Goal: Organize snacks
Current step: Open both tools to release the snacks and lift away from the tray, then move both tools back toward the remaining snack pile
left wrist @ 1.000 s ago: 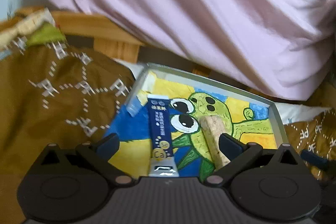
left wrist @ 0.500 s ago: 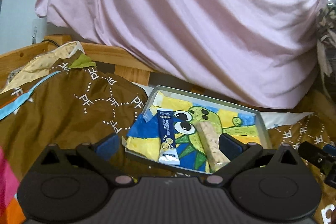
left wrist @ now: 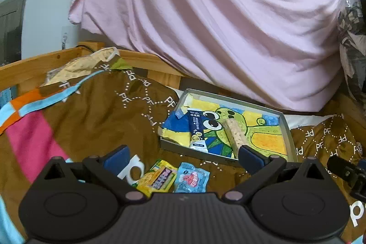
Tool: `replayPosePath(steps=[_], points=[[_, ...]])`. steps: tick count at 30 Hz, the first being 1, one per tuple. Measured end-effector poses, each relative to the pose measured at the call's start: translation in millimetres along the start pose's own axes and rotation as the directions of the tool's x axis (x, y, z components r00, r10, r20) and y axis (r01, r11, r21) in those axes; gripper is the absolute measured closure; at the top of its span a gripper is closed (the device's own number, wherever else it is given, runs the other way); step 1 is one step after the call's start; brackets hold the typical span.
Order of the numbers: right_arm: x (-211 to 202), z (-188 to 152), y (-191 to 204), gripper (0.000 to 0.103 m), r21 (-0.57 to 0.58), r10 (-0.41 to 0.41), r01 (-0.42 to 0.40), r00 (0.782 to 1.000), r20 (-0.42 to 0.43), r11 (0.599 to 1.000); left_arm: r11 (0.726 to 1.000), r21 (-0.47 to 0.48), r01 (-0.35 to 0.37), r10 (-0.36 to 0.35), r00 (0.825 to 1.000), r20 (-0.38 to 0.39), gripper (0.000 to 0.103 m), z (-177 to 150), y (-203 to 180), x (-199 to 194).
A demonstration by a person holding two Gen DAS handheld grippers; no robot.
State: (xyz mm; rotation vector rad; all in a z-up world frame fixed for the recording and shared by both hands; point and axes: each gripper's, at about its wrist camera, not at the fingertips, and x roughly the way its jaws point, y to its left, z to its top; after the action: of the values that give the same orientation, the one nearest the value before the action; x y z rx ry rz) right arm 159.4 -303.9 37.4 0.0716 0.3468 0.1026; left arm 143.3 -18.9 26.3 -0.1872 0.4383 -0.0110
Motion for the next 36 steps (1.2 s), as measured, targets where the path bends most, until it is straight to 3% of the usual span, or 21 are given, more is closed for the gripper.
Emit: replayPosePath(steps=[8, 20, 27, 36], points=[[-31.0, -14.0, -6.1, 0.001, 0.034, -0.028, 0.029, 0.999, -0.022, 0.999, 0.999, 0.036, -0.031, 0.031, 0.999, -0.015, 0.000, -19.3, 10.4, -28.9], [-59.0, -35.0, 5.8, 0.001, 0.010, -0.042, 0.043, 0.994, -0.102, 0.999, 0.994, 0.109, -0.008, 0.023, 0.990, -0.136, 0.000, -60.2, 8.9, -40.6], [-54.4, -44.9, 12.9, 0.001, -0.015, -0.052, 0.050, 0.976, -0.212, 0.999, 0.988, 0.153, 0.031, 0.001, 0.979, -0.206, 0.000, -71.4, 2.7, -37.3], [-48.2, -48.6, 14.6, 0.001, -0.020, -0.057, 0.053, 0.965, -0.256, 0.998, 0.987, 0.158, 0.036, 0.004, 0.969, -0.247, 0.000, -76.6, 0.9, -34.4]])
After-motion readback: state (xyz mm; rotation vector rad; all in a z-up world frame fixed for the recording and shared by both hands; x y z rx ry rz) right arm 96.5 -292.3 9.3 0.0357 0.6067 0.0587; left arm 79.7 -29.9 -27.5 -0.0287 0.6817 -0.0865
